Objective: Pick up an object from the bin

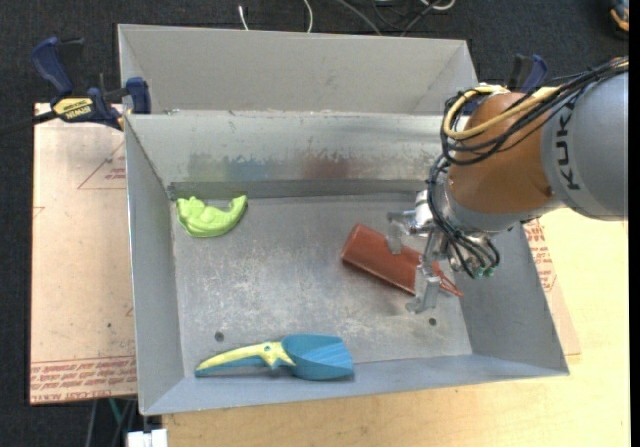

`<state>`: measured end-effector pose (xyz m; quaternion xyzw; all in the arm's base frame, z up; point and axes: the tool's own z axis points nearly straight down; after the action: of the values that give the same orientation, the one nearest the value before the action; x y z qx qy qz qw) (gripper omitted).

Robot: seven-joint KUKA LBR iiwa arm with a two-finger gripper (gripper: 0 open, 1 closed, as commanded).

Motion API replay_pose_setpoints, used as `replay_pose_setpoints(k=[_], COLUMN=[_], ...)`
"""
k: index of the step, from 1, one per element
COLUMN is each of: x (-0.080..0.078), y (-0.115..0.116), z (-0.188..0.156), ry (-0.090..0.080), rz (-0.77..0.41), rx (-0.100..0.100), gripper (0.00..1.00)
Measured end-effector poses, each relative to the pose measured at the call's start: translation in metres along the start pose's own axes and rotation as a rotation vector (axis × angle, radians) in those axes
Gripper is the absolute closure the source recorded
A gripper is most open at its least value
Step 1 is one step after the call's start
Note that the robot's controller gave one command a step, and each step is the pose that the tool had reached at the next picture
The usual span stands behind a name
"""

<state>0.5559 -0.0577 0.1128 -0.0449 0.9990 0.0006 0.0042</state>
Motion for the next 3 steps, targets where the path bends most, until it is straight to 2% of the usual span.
replay_pose_setpoints(k=[1, 2, 3], x=[-0.028, -0.028, -0.005], y=[-0.082, -0.082, -0.041], z=[0.022, 0.022, 0.016], ry=[-0.004, -0.004, -0.003], rz=[-0.095, -0.095, 0.079], rx=[0.000, 0.000, -0.001], gripper=[1.00, 1.00, 1.00])
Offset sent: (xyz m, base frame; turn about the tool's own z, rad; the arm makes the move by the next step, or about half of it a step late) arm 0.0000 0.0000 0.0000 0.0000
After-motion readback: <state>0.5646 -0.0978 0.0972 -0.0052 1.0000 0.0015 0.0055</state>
